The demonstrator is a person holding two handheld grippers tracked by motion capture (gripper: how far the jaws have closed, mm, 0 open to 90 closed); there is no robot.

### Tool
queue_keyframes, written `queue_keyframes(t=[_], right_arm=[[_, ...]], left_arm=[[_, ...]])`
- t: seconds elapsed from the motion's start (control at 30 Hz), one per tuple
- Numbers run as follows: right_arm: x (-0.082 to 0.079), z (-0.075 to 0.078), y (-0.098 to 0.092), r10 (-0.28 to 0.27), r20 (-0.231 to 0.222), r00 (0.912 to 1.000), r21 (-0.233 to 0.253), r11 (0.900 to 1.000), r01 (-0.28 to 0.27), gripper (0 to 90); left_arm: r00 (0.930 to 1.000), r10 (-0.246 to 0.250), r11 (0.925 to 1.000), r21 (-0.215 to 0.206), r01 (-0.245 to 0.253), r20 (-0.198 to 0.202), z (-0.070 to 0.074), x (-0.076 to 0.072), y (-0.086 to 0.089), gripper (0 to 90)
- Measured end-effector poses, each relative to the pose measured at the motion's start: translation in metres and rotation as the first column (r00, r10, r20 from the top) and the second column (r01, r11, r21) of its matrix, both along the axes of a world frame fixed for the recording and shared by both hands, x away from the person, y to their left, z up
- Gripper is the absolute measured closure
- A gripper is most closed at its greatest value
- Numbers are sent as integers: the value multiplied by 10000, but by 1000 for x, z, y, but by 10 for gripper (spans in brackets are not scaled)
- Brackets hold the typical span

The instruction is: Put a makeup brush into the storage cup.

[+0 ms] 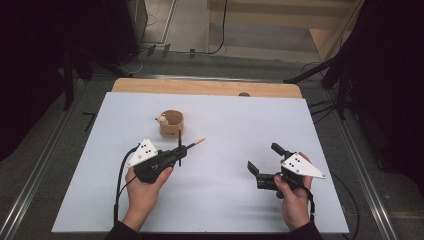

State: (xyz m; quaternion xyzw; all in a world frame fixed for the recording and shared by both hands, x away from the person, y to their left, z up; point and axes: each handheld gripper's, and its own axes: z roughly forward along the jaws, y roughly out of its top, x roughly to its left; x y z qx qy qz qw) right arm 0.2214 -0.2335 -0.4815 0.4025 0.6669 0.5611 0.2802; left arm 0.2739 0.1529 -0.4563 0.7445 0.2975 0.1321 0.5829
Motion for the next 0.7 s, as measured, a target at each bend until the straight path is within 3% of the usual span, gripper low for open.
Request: queue_keyframes(t=[0.7], right_arm=[[-16,-6,-44,-575,-209,9981,-165,9982,572,0]], left_arm=[[9996,244,9996,-145,-242,126,3,3,10,847]])
